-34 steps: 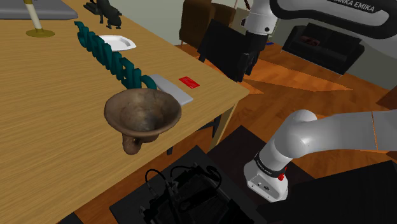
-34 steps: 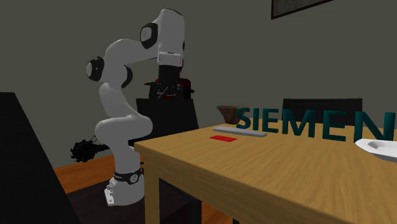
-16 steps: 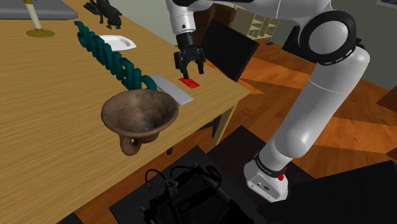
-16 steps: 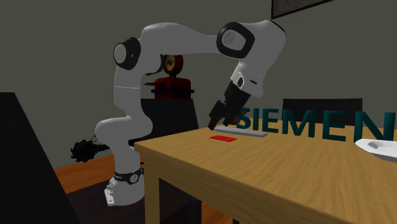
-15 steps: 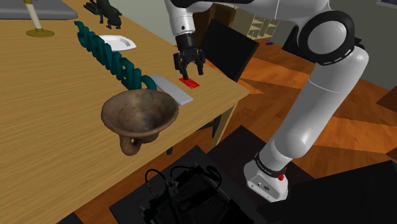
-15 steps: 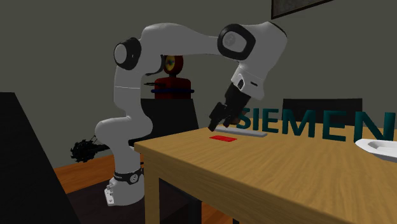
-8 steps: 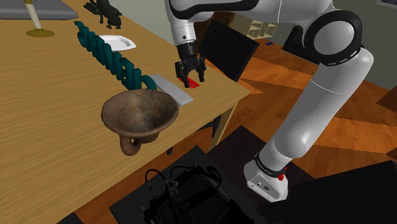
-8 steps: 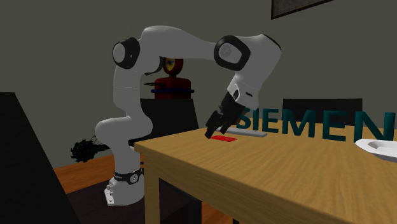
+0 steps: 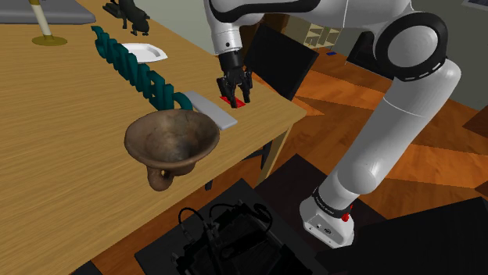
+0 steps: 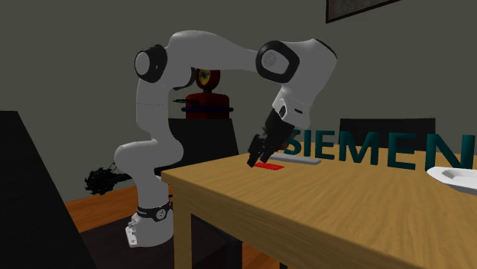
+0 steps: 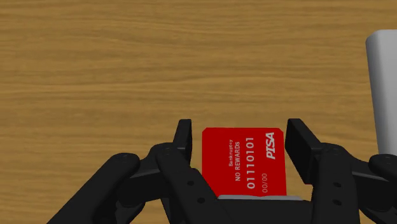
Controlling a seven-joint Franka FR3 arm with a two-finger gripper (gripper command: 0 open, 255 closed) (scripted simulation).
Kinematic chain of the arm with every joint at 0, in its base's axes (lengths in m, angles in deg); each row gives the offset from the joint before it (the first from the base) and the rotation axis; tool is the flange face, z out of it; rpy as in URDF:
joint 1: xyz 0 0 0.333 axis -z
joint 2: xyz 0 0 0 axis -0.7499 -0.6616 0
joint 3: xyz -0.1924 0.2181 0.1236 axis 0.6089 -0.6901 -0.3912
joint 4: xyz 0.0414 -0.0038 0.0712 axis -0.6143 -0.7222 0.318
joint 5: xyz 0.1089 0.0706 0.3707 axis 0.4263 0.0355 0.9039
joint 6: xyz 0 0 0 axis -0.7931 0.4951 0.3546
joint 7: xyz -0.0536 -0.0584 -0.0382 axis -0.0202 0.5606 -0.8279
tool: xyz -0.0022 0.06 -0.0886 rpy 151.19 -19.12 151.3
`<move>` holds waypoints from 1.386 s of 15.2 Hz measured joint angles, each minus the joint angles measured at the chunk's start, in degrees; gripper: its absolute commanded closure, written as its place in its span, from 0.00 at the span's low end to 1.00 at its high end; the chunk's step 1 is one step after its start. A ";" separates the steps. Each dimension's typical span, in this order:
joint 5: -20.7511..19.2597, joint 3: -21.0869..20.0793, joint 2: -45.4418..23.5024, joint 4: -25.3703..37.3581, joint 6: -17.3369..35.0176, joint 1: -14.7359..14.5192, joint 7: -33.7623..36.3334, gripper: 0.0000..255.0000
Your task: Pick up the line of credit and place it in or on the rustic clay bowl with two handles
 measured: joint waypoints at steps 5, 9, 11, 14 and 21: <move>0.10 0.07 0.07 0.13 -0.04 0.05 0.06 1.00; 0.23 0.02 -0.11 0.34 -0.36 0.00 -0.04 1.00; 0.43 -0.09 -0.17 1.07 -1.39 -0.10 0.09 1.00; 0.50 -0.02 0.08 2.93 -3.60 -0.01 0.14 1.00; 0.77 -0.06 -0.09 8.60 -9.07 -0.02 0.92 1.00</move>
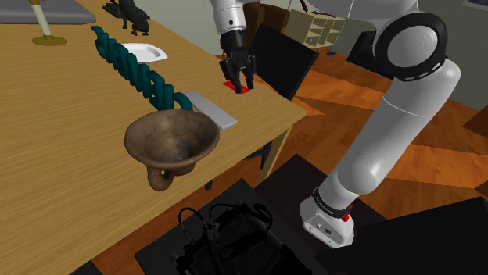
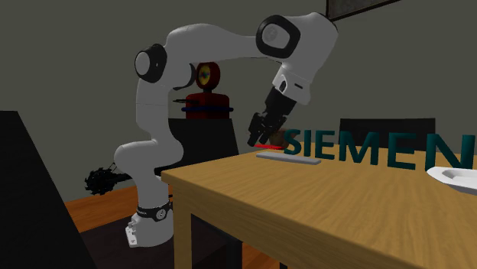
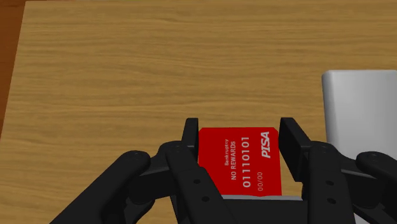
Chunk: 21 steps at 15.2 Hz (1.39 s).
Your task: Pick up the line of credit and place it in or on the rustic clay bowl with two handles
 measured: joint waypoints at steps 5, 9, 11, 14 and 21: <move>0.25 -0.12 -0.64 4.49 -3.79 -0.13 0.82 1.00; 0.33 -0.15 -1.56 8.92 -7.28 -0.17 1.40 1.00; 0.35 -0.16 -2.26 11.43 -9.09 -0.19 1.71 1.00; 0.43 -0.21 -3.22 14.96 -11.65 -0.26 2.21 1.00; 1.17 -0.68 -5.61 23.02 -17.18 -0.99 4.54 1.00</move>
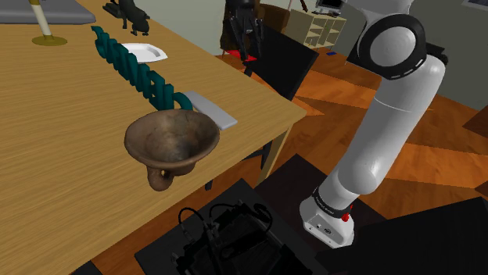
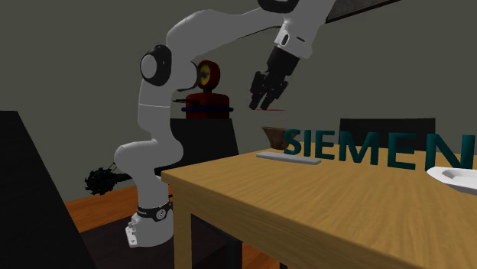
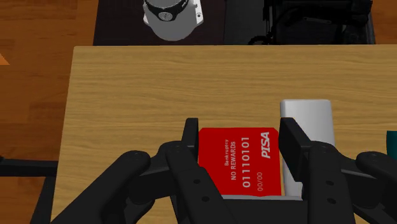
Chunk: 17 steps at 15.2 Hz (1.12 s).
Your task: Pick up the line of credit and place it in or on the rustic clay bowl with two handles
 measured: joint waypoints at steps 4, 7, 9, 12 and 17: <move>2.93 -1.77 1.51 -2.00 1.34 -2.51 5.37 1.00; 5.17 -3.39 1.39 -1.59 1.94 -4.73 10.12 1.00; 6.84 -4.58 1.94 -2.45 3.00 -6.39 13.55 1.00; 8.52 -5.95 2.24 -3.10 4.31 -8.24 17.30 1.00; 11.33 -9.17 0.60 -1.87 7.13 -12.84 25.85 1.00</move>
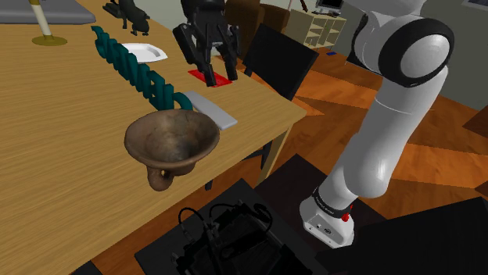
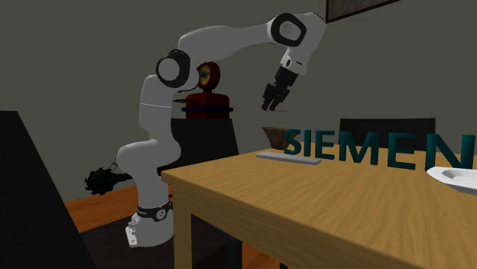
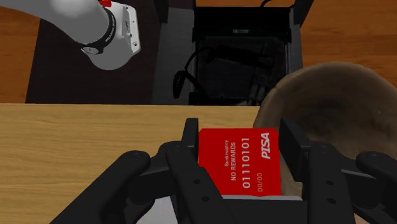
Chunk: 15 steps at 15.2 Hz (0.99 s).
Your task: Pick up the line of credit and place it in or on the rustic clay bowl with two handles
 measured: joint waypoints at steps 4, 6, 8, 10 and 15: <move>1.10 -2.36 -3.06 3.46 1.64 -3.94 6.56 1.00; 1.14 -3.62 -6.05 7.37 1.88 -6.53 10.52 1.00; 1.21 -4.54 -7.38 8.23 3.34 -8.64 13.21 1.00; 1.28 -4.65 -6.81 6.10 5.08 -8.90 13.09 1.00; 1.27 -4.38 -4.69 -0.45 9.24 -8.36 10.84 1.00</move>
